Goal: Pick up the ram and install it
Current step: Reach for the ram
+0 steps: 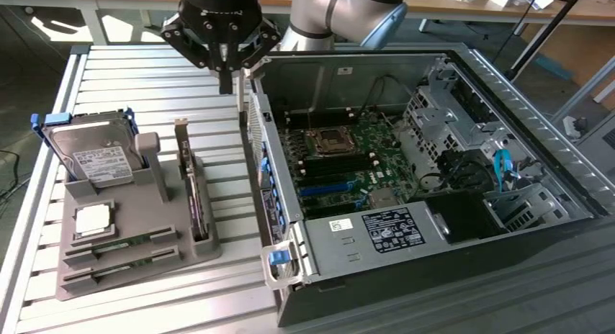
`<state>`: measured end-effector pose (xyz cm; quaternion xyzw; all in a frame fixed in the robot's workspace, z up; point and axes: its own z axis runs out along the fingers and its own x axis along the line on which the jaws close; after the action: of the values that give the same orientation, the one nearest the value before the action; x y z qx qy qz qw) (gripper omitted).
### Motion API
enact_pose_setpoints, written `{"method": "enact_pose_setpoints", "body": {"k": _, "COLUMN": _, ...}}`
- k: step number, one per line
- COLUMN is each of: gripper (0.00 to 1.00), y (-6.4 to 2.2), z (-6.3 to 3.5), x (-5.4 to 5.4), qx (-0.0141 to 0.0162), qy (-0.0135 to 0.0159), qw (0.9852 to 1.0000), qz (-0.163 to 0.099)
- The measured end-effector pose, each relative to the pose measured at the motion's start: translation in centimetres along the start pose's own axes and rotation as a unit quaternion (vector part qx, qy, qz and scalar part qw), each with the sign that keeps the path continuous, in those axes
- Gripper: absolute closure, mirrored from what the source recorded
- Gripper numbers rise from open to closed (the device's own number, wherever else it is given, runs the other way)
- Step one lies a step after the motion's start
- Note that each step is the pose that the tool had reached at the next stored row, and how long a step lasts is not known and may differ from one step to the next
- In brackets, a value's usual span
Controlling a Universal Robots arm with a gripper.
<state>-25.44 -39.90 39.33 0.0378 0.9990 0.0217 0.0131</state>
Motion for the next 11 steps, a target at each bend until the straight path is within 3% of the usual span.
{"method": "enact_pose_setpoints", "body": {"k": 11, "gripper": 0.89, "y": -0.39, "z": -0.15, "x": 5.2, "qx": 0.0000, "qy": 0.0000, "qw": 1.0000, "qz": 0.000}}
